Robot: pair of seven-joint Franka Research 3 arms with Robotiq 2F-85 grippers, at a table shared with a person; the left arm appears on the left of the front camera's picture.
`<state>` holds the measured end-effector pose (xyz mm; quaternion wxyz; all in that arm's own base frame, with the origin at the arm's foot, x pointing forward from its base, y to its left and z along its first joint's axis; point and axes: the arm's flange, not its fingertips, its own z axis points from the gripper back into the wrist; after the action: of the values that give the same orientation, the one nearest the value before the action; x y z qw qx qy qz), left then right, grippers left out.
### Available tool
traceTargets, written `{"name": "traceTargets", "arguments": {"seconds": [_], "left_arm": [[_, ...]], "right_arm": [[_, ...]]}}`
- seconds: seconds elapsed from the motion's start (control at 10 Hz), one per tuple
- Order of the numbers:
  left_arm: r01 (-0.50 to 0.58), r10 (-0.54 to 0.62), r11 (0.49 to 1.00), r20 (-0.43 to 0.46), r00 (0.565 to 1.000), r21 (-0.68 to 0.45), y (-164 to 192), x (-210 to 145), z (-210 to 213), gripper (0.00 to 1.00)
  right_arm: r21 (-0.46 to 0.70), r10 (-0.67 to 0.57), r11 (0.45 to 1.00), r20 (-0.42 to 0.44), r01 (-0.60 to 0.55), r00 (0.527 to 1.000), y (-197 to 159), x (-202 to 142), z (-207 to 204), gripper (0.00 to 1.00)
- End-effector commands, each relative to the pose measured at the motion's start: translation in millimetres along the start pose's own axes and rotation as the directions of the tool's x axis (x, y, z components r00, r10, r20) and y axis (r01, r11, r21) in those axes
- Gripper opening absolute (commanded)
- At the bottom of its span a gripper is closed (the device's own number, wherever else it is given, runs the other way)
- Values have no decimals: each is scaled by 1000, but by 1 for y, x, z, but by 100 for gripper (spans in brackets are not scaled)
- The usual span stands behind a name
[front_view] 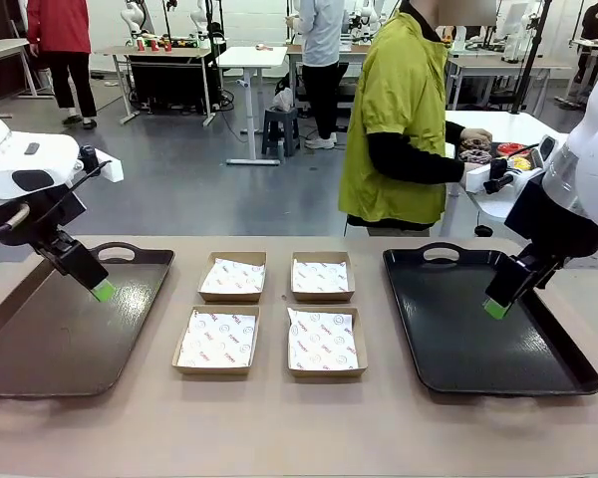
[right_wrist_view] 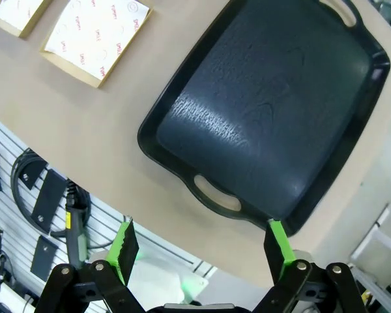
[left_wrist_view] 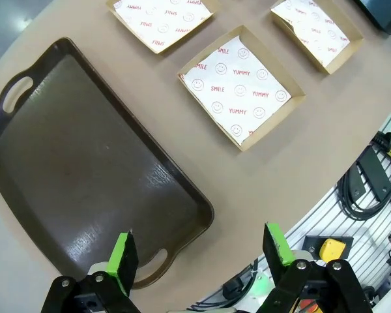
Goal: Individually package the donuts and arrange them on the tray.
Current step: Pick up one Paper togo box.
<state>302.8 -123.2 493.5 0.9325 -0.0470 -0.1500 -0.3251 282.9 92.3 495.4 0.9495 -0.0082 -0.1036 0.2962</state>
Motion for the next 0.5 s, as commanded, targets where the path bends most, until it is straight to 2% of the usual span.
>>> {"name": "traceTargets", "arguments": {"seconds": [0.0,0.1,0.2,0.4], "left_arm": [[-138,164,962,96,982,-235,13,-3,3,100],[-257,343,871,143,929,-419,25,-14,12,100],[-319,477,763,157,865,-562,40,-27,21,100],[-383,666,562,128,735,-733,73,-60,29,100]], "right_arm": [[214,-150,967,53,136,987,-25,-2,-6,100],[427,-314,868,78,253,946,-54,-14,-9,100],[587,-439,749,91,308,894,-79,-28,-8,100],[809,-603,513,101,287,792,-124,-64,-11,100]]}}
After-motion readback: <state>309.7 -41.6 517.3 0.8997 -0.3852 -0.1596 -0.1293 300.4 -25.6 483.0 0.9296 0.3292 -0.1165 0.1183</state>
